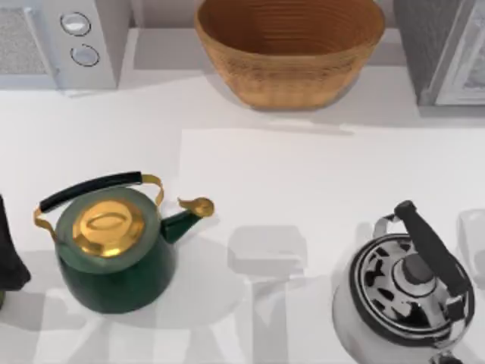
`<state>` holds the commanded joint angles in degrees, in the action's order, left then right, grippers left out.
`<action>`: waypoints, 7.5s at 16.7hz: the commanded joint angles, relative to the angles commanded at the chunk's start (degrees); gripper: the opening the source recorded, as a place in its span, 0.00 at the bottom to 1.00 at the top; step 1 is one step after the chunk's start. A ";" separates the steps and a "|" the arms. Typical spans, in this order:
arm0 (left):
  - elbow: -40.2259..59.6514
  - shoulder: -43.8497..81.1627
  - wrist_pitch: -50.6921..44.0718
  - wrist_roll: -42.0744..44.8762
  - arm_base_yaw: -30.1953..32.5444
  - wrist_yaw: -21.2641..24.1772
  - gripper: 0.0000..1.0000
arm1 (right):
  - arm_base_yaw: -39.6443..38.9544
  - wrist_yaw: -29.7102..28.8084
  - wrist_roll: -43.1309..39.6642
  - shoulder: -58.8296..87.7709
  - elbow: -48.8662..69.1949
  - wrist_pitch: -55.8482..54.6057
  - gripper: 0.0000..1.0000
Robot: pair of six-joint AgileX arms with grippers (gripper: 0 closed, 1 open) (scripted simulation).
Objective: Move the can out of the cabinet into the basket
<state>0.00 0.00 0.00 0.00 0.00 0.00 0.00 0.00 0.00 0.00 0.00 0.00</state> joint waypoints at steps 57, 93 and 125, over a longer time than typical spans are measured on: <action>0.00 0.00 0.00 0.00 0.00 0.00 1.00 | -11.35 -12.81 0.67 103.82 127.17 22.98 1.00; 0.00 0.00 0.00 0.00 0.00 0.00 1.00 | -13.83 -15.26 0.81 100.57 130.53 29.55 0.00; 0.00 0.00 0.00 0.00 0.00 0.00 1.00 | -7.34 -8.71 0.19 31.62 45.83 15.45 0.00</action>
<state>0.00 0.00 0.00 0.00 0.00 0.00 -7.34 -8.71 0.19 31.62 45.83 15.45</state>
